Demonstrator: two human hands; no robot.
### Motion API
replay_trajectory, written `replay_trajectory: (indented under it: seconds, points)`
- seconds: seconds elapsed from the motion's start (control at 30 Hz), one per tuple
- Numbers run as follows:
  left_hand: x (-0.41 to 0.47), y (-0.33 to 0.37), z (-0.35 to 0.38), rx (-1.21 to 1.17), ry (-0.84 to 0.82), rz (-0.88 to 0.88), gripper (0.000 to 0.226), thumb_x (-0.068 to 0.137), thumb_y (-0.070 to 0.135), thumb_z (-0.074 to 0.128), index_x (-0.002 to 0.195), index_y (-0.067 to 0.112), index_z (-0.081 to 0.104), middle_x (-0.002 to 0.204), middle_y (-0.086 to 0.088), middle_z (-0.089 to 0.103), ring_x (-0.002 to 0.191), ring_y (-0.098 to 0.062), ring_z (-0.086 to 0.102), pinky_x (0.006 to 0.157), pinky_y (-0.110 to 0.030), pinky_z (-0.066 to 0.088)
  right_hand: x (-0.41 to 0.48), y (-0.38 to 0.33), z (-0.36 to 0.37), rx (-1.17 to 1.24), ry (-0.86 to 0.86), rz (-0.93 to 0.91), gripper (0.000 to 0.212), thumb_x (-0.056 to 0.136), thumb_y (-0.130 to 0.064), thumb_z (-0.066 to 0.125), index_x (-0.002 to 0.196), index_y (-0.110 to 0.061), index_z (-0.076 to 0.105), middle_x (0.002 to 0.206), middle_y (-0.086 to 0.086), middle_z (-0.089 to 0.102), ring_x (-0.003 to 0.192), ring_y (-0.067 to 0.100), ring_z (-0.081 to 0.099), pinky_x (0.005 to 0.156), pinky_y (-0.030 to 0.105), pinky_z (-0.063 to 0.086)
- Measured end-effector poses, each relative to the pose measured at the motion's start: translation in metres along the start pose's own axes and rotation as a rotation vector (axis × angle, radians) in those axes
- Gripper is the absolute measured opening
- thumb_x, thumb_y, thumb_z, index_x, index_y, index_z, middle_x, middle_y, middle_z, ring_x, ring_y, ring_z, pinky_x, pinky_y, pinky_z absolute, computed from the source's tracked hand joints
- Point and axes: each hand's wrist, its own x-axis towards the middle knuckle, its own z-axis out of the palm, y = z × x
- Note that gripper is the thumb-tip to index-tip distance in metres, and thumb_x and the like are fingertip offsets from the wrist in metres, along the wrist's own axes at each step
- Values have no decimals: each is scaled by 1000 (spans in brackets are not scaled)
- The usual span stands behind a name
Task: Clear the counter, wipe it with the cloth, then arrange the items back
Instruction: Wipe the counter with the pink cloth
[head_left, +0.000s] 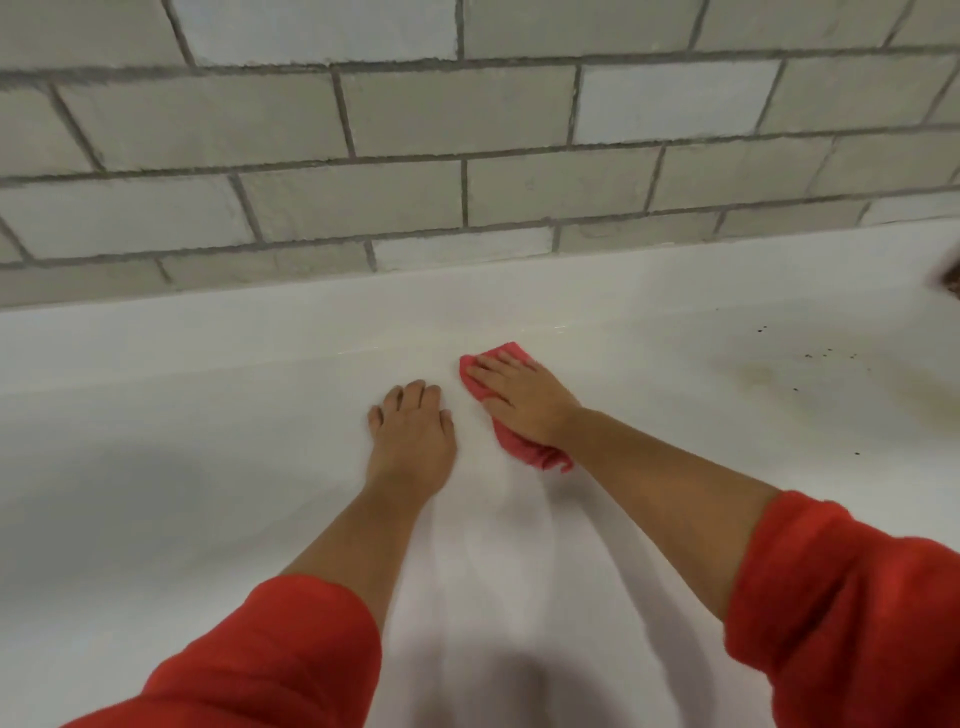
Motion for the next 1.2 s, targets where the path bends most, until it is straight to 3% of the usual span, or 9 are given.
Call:
replay_trajectory:
  seconds: [0.1,0.23,0.3,0.5,0.63,0.73,0.83,0.93,1.2]
  points:
    - [-2,1,-2,-2,-5,-1,42,99,27,28,140,15,35,148,-2,31,138,-24,23,113,-41,16,-32,34,-1,35,48,-5,68,85,-46,11,148,-23,26,155,-3,25,145,15,19,119,32,11]
    - [-2,2,-4,-8,-15,0,42,99,26,28,139,14,35,147,-3,32,137,-25,24,112,-41,17,-39,53,-2,-27,129,449,53,97,-32,25,149,-21,22,154,1,26,143,19,20,119,37,10]
    - [-2,2,-4,-5,-20,-5,42,99,26,29,139,13,36,146,-3,33,136,-26,25,111,-41,18,-35,27,-2,-17,124,525,54,98,-29,28,149,-18,18,155,4,22,143,25,19,119,42,10]
    - [-3,3,-8,-28,-29,-4,41,98,24,32,137,12,39,145,-6,36,134,-28,28,110,-42,21,-93,-69,9,38,57,163,54,97,-33,20,150,-21,19,158,2,16,147,24,11,119,38,1]
    - [-5,2,-9,-19,-36,9,40,99,24,31,135,11,41,145,-7,37,134,-29,29,110,-43,21,-169,-54,10,70,91,-33,57,87,-34,27,140,-20,44,146,5,43,138,25,37,116,29,10]
    - [-6,3,-9,-24,-46,15,40,99,24,29,135,10,40,144,-7,37,134,-29,28,110,-44,20,-188,-6,7,-15,100,44,58,86,-35,30,138,-16,46,139,8,52,131,24,47,110,28,18]
    - [-4,3,-10,-18,-51,11,40,100,24,28,135,10,40,143,-8,36,134,-30,28,110,-45,19,-162,18,-4,-24,85,357,76,80,-49,3,148,-22,25,154,1,30,144,16,24,117,28,9]
    - [-3,3,-9,-14,-52,10,40,99,24,28,135,10,40,143,-8,37,134,-30,28,110,-45,20,-116,4,-1,-28,74,578,56,98,-38,17,150,-19,14,157,1,19,145,22,14,120,37,4]
    - [-2,1,-7,-13,-59,17,39,99,23,30,133,8,43,141,-11,39,132,-33,30,108,-46,24,-186,-96,11,82,132,279,75,81,-42,3,148,-17,26,155,8,24,145,28,18,119,36,-2]
